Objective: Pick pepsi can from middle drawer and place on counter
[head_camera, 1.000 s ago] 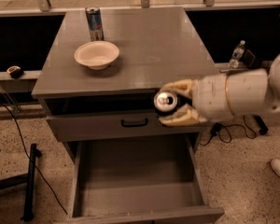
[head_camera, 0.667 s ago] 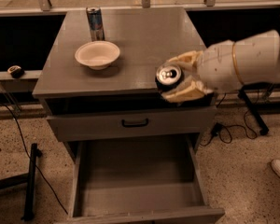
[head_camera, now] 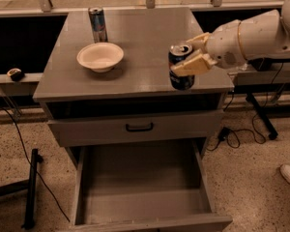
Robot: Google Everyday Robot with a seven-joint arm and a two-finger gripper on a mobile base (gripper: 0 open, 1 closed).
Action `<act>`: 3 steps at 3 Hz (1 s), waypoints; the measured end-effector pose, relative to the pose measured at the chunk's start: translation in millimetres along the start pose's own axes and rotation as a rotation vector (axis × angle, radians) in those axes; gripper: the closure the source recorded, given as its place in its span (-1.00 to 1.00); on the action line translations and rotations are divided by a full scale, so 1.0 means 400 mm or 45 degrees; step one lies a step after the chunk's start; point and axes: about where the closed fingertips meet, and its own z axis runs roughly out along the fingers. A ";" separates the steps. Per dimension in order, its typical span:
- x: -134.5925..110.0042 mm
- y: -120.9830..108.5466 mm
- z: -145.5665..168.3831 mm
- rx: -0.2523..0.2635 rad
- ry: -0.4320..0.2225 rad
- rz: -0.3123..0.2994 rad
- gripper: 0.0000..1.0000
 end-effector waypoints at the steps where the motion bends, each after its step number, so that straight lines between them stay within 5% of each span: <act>1: 0.013 -0.079 0.054 0.012 -0.113 0.168 1.00; 2: 0.001 -0.131 0.109 0.007 -0.243 0.251 0.95; 3: -0.012 -0.146 0.119 0.024 -0.306 0.255 0.49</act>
Offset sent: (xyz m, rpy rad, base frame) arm 0.0922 0.0153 -0.0144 0.3519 0.0952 -0.0744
